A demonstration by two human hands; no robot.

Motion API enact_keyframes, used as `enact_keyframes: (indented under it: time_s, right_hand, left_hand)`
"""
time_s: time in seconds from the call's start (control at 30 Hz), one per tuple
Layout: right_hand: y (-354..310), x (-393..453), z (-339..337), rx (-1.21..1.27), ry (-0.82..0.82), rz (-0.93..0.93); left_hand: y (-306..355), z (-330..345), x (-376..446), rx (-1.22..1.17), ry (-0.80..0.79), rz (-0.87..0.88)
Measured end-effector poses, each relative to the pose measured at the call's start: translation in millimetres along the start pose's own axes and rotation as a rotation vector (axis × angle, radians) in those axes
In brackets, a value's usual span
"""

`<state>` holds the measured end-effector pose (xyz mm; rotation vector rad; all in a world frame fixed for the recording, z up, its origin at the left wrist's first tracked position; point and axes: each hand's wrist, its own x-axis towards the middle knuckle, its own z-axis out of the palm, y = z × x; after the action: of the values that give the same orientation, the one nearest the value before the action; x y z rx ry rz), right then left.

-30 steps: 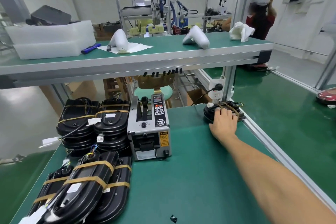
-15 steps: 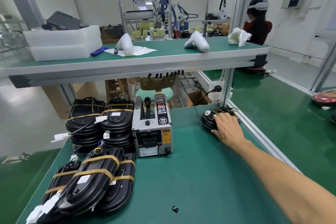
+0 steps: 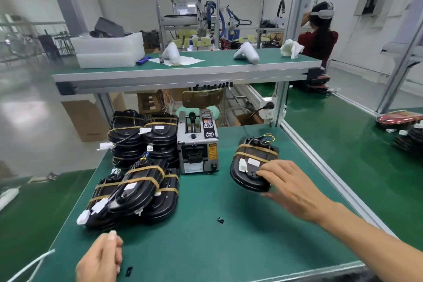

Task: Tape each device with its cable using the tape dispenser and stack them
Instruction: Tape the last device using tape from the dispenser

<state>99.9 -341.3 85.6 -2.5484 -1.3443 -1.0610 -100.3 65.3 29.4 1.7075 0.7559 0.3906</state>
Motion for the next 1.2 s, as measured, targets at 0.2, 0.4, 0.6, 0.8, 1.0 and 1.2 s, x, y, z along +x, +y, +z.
enact_keyframes:
  time_s: [0.2, 0.4, 0.6, 0.8, 1.0, 1.2]
  right_hand:
    - [-60.6, 10.0, -31.2, 0.092, 0.101, -0.203]
    - [-106.7, 28.1, -22.4, 0.175, 0.132, -0.358]
    - [-126.1, 31.2, -7.0, 0.190, 0.105, -0.389]
    - [-141.1, 17.0, -3.2, 0.625, -0.040, 0.201]
    - [-166.3, 33.4, 1.2, 1.464, -0.303, 0.985]
    - [-152.5, 48.5, 2.8, 1.567, -0.252, 0.849]
  left_hand:
    - [21.3, 13.2, -8.6, 0.073, -0.100, 0.298]
    - [72.8, 40.3, -27.3, -0.120, -0.587, 0.078]
    - [65.5, 56.4, -24.0, -0.386, -0.499, -0.035]
    - [45.1, 59.4, -21.9, -0.525, -0.406, -0.026]
    - [35.9, 72.0, -28.6, -0.576, -0.383, 0.059]
    - [26.7, 61.9, -34.4, -0.474, -0.436, 0.218]
